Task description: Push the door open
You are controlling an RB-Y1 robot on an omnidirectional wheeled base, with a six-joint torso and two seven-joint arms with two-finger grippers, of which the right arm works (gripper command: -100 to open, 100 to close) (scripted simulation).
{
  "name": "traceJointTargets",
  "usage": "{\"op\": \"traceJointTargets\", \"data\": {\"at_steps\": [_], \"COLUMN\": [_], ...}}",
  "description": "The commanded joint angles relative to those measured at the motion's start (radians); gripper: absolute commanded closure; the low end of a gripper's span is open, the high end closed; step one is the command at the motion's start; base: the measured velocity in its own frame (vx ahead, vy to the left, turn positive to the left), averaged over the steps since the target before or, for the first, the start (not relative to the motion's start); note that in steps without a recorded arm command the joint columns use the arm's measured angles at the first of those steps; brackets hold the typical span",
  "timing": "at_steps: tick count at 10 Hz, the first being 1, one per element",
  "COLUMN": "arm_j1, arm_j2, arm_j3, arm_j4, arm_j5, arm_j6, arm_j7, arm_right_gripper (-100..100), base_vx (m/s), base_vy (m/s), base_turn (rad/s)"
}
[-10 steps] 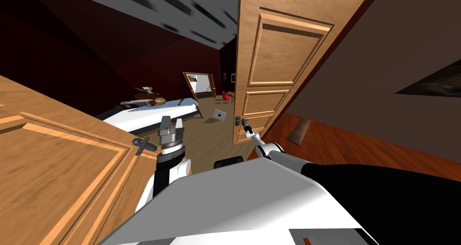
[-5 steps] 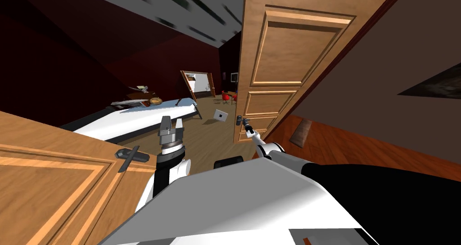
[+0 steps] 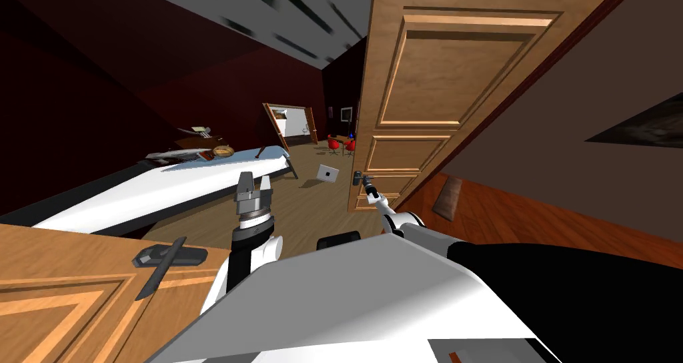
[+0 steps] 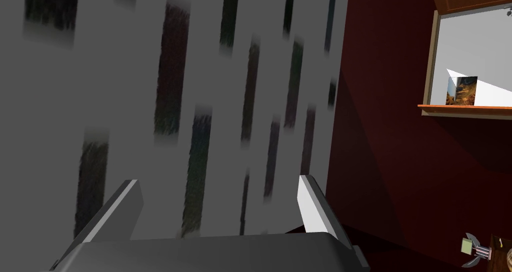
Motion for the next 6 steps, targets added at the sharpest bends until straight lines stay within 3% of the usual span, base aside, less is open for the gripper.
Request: {"op": "traceJointTargets", "data": {"at_steps": [1, 6], "arm_j1": [0.006, 0.018], "arm_j2": [-0.015, -0.040], "arm_j3": [-0.025, -0.082], "arm_j4": [-0.003, 0.002], "arm_j5": [-0.009, -0.032], "arm_j6": [0.003, 0.003], "arm_j7": [0.010, 0.034], "arm_right_gripper": [100, 100], "base_vx": [0.189, 0.191], "base_vy": [0.123, 0.116], "base_turn": [-0.068, -0.079]}}
